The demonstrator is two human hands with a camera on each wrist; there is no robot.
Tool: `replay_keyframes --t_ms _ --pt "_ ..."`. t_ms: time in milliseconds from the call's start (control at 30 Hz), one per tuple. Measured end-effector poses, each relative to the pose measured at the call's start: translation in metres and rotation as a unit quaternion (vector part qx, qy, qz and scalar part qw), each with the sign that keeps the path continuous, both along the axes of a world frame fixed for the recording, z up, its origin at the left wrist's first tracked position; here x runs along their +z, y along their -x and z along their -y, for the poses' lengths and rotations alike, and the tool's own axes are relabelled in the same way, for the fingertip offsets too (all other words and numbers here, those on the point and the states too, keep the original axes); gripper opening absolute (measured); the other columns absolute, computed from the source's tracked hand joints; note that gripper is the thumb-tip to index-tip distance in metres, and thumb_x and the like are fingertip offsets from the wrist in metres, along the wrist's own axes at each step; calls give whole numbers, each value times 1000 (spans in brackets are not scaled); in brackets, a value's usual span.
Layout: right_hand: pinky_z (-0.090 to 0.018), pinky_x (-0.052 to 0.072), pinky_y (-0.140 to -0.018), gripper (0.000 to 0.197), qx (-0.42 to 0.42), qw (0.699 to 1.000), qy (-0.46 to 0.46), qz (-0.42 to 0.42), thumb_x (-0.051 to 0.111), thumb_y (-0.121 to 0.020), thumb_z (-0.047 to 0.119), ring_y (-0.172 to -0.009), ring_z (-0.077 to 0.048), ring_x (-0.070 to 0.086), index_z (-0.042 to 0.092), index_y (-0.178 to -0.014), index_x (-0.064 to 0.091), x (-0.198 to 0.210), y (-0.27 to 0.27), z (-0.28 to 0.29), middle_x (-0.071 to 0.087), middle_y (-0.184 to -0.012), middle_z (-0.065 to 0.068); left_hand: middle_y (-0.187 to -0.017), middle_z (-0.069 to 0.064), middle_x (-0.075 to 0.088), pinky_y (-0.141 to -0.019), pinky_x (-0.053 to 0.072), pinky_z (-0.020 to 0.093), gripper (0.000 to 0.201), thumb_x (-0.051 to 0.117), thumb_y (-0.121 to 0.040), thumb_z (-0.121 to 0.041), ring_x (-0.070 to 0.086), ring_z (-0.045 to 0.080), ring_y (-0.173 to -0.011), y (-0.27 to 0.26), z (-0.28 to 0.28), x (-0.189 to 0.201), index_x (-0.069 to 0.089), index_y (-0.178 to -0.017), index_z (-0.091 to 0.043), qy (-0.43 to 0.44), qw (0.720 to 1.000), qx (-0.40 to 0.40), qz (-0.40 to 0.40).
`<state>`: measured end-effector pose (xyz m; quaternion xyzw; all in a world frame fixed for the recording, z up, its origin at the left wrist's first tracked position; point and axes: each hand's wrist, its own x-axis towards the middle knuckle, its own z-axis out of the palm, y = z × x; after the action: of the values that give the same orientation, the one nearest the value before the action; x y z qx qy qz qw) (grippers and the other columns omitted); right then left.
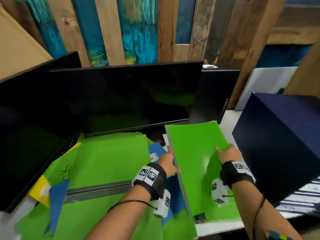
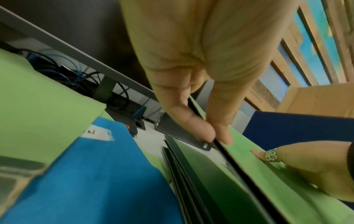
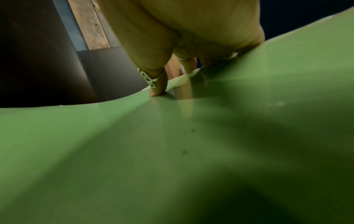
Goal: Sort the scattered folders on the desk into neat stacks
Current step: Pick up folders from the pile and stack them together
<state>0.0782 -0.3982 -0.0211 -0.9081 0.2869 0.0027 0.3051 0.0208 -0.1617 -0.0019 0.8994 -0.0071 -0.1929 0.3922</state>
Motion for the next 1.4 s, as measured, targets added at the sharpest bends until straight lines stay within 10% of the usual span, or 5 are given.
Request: replay_keyframes --t_ms 500,667,933,1100,1400 --pt "-37 33 -110 53 218 969 118 -10 55 -90 38 -133 -33 35 14 -137 45 3 -3 -62 39 -143 -20 -147 12 28 -112 31 34 74 45 -83 11 37 31 -131 0 -84 -40 20 -148 -15 -196 972 98 80" --pt "-23 28 -105 41 508 861 16 -1 59 -91 29 -132 -22 42 15 -129 57 -3 20 -158 51 -138 -12 -144 25 29 -109 30 45 54 48 -89 -9 32 41 -131 52 -190 -38 32 -141 -4 -278 874 396 -55" --pt "-57 1 -116 119 629 744 150 -167 72 -64 61 -145 -34 -14 33 -149 -4 -54 61 -240 -17 -158 -6 -131 24 48 -97 45 42 79 60 -81 -52 50 38 -116 108 -232 -48 40 -131 5 -203 824 504 -161" --pt "-54 3 -117 121 609 769 132 -140 71 -60 66 -146 -31 -8 32 -150 -3 -63 60 -237 -11 -159 -3 -130 26 54 -101 41 39 51 54 -87 1 52 36 -121 118 -235 -22 38 -136 5 -121 876 467 2" --pt "-32 47 -93 78 526 851 6 -14 71 -67 58 -114 -24 56 13 -128 54 -4 61 -229 61 -122 -8 -129 14 54 -107 36 41 61 58 -86 -1 47 27 -125 98 -200 60 37 -139 -20 -30 846 395 357"
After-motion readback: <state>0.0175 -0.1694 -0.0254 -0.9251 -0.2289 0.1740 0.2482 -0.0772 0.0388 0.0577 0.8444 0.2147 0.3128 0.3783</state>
